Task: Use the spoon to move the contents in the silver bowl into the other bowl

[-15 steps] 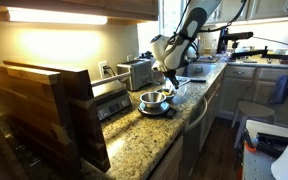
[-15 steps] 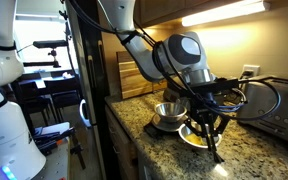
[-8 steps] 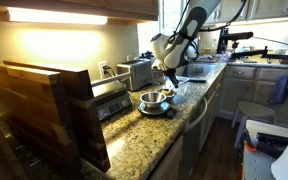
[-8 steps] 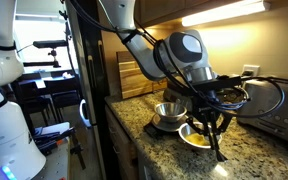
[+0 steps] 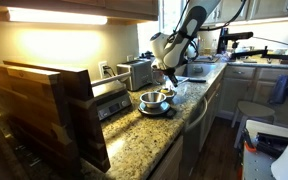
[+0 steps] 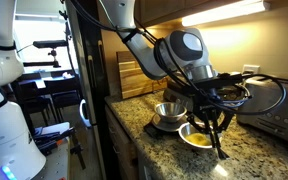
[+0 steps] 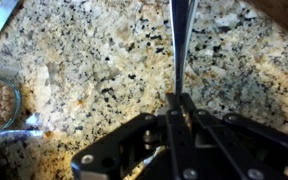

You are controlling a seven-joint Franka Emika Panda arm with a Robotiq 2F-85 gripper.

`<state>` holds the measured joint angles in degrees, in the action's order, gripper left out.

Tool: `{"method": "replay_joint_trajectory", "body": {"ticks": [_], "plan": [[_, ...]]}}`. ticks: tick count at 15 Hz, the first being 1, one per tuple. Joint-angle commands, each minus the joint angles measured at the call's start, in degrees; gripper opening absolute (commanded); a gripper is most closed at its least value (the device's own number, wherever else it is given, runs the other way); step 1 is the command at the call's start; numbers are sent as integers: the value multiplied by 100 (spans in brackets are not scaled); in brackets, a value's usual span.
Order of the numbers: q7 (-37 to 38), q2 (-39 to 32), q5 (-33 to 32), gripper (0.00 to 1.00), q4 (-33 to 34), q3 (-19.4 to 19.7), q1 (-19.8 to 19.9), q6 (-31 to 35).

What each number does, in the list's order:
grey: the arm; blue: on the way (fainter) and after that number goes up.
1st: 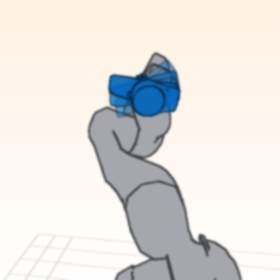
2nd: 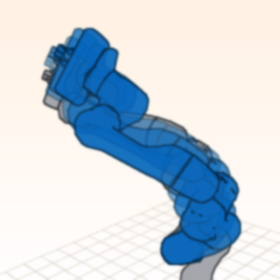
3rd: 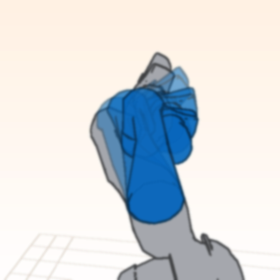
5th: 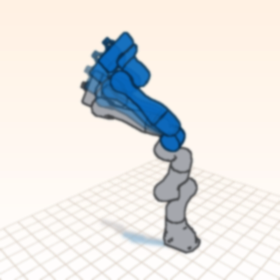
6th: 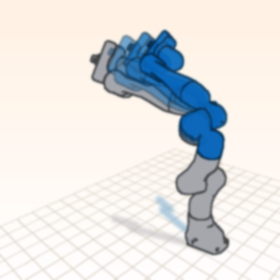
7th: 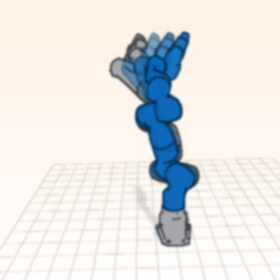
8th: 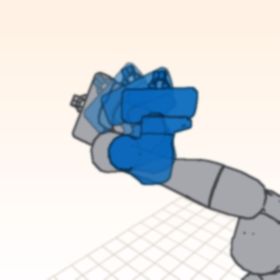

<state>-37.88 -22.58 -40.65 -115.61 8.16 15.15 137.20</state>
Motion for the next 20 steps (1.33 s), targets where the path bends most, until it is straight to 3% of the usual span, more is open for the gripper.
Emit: {"method": "replay_joint_trajectory", "body": {"ticks": [1, 20], "plan": [[-174, 344, 58, 7, -199, 26, -44, -91], [-360, 890, 113, 7, -469, -36, -172, -335]]}}
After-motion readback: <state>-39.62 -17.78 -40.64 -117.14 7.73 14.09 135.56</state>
